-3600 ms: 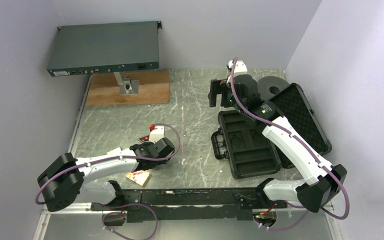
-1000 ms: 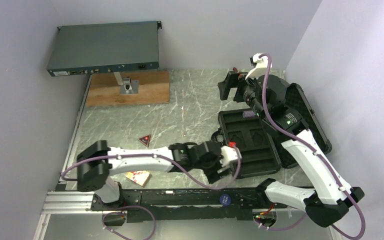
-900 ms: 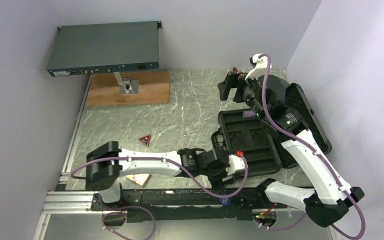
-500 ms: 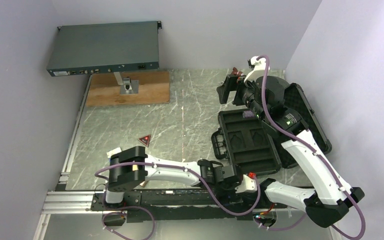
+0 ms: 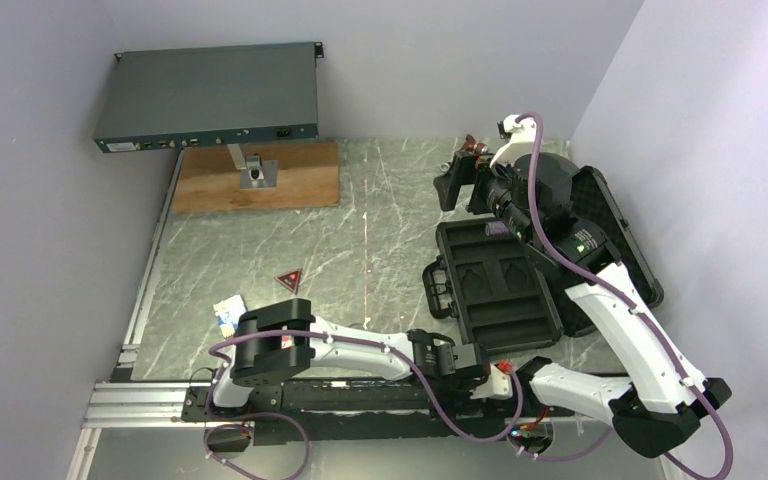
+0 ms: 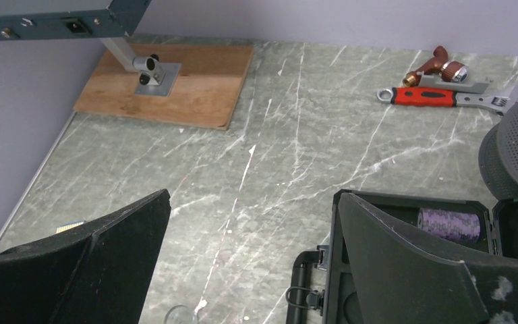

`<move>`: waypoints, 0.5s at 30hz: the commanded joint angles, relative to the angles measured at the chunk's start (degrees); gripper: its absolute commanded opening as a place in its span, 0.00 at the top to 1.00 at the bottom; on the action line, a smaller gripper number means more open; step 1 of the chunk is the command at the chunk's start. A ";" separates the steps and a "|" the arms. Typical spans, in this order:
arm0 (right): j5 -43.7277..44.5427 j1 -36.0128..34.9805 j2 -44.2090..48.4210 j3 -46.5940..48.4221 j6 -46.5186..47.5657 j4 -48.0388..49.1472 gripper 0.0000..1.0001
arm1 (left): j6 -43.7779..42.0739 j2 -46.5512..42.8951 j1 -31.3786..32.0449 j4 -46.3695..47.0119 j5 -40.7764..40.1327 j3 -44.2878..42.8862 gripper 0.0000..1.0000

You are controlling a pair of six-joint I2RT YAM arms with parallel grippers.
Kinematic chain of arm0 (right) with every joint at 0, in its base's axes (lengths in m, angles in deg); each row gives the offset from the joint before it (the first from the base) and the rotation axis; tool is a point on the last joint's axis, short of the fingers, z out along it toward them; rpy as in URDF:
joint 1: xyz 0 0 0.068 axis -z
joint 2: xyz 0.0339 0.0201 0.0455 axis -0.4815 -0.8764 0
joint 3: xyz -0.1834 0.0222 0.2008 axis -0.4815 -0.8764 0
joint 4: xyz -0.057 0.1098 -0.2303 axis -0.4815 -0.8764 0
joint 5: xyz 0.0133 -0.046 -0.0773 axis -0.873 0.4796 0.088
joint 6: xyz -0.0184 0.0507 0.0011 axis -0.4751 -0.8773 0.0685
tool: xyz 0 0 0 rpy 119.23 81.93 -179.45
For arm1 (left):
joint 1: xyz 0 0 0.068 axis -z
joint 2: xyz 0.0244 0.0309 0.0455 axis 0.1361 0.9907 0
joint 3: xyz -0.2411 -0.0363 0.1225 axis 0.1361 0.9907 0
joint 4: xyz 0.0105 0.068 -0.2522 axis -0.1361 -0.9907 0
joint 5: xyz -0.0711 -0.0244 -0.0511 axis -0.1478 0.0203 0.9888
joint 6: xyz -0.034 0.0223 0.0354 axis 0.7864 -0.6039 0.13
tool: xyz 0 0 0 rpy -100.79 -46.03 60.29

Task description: Pack up texas hold em set

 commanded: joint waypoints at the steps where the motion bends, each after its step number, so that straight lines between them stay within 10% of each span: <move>1: -0.43 0.18 0.75 0.04 -0.78 0.14 0.00 | -1.39 1.33 1.11 0.22 1.13 -2.13 0.19; 15: -0.04 0.14 0.57 -0.12 -0.52 0.02 0.00 | -1.68 5.17 1.10 -2.42 2.76 -4.09 0.44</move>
